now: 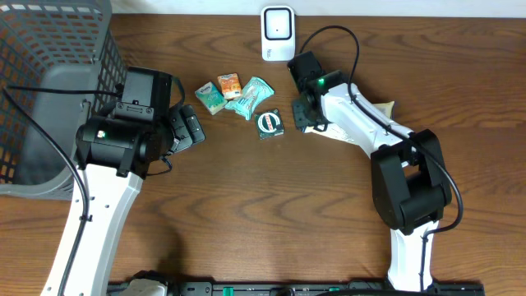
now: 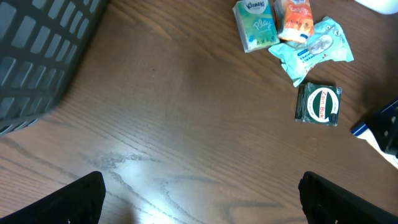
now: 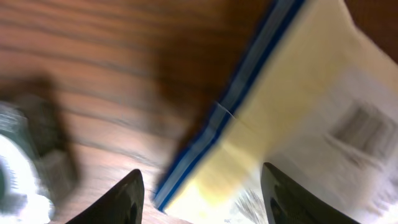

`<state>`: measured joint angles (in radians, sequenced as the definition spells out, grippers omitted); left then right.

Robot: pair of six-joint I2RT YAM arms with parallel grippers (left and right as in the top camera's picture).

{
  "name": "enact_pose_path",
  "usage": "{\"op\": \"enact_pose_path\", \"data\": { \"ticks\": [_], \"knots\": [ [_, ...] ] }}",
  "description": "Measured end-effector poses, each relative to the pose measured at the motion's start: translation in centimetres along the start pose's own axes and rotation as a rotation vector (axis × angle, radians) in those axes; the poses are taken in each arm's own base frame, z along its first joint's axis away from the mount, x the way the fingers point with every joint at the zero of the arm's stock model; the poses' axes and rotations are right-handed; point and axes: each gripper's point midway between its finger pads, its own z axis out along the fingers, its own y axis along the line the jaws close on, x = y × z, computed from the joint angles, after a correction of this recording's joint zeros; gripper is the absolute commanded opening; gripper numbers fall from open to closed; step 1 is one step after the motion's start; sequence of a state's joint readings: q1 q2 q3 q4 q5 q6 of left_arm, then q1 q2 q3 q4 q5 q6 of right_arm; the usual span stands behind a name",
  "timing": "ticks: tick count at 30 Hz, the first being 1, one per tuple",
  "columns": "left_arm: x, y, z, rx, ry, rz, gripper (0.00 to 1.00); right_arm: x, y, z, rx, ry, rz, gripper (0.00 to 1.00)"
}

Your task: Scan the item barcode

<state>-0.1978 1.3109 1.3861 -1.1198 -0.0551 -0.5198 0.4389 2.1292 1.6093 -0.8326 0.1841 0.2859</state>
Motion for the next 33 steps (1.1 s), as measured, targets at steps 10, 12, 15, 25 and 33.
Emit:
{"op": "enact_pose_path", "data": {
  "ticks": [10, 12, 15, 25, 33],
  "knots": [
    [0.0, 0.0, 0.0, 0.000, 0.000, 0.000, 0.98, 7.6, -6.0, -2.0, 0.269, 0.316, -0.084, 0.59],
    [0.0, 0.0, 0.0, 0.000, -0.001, 0.000, 0.98, 8.2, -6.5, -2.3, 0.291, 0.343, -0.089, 0.59],
    [0.0, 0.0, 0.0, 0.000, -0.001, 0.000, 0.98, 8.1, -6.8, -2.7, 0.305, 0.338, -0.084, 0.59],
    [0.0, 0.0, 0.0, 0.000, -0.001, 0.000, 0.97, 4.9, -12.3, -5.3, 0.192, 0.212, 0.144, 0.79],
    [0.0, 0.0, 0.0, 0.000, -0.001, 0.000, 0.98, 7.2, -17.0, -4.4, -0.039, 0.327, 0.294, 0.66]
  ]
}}
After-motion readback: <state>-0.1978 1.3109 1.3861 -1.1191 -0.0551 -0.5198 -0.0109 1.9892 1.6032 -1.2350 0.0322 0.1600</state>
